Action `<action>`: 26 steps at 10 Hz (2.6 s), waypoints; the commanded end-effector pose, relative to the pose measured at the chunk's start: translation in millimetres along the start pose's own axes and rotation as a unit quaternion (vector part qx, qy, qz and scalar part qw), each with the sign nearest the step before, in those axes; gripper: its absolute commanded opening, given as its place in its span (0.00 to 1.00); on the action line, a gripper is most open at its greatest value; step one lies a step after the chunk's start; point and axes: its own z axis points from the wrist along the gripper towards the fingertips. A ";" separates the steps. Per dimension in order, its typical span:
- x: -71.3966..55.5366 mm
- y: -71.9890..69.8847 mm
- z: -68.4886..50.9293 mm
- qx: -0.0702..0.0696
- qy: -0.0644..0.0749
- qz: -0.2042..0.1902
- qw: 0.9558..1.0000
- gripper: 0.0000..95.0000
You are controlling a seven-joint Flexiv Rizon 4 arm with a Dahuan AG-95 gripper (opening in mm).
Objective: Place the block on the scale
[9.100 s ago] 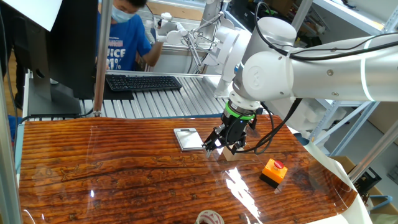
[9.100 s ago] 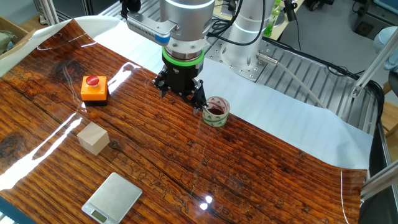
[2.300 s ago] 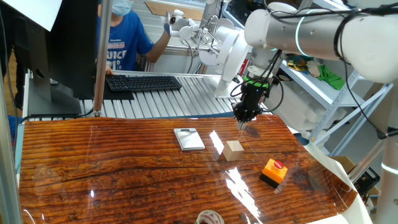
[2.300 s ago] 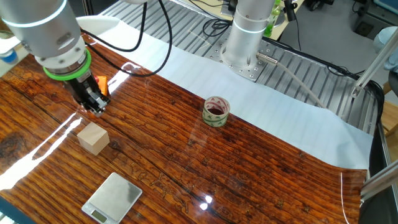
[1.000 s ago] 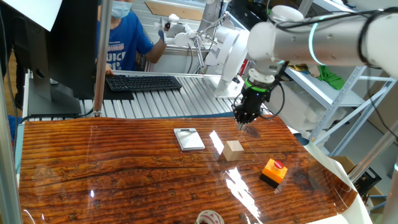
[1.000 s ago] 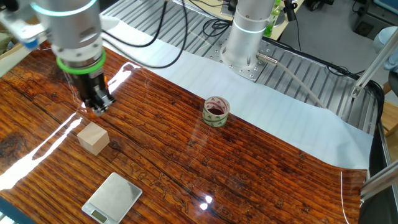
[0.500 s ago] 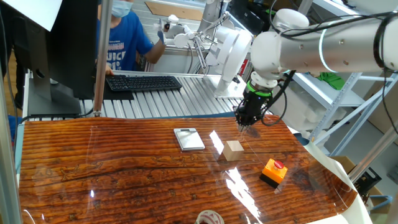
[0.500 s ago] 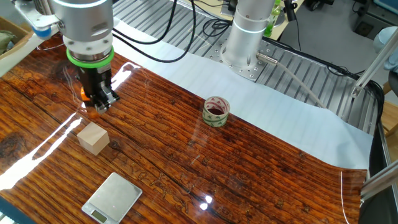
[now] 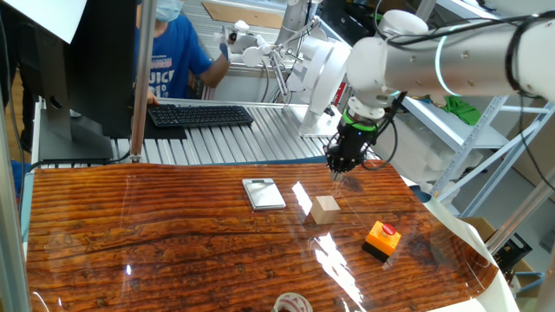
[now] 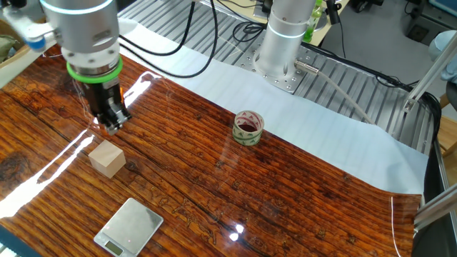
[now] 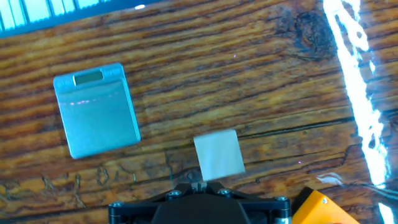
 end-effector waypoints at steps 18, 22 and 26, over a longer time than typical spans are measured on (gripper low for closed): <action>-41.0 -11.0 44.7 -0.010 -0.018 -0.064 0.998 0.00; -42.2 -8.9 58.8 -0.012 -0.018 -0.078 0.997 0.00; -41.6 -11.6 70.5 -0.012 -0.018 -0.084 0.996 0.00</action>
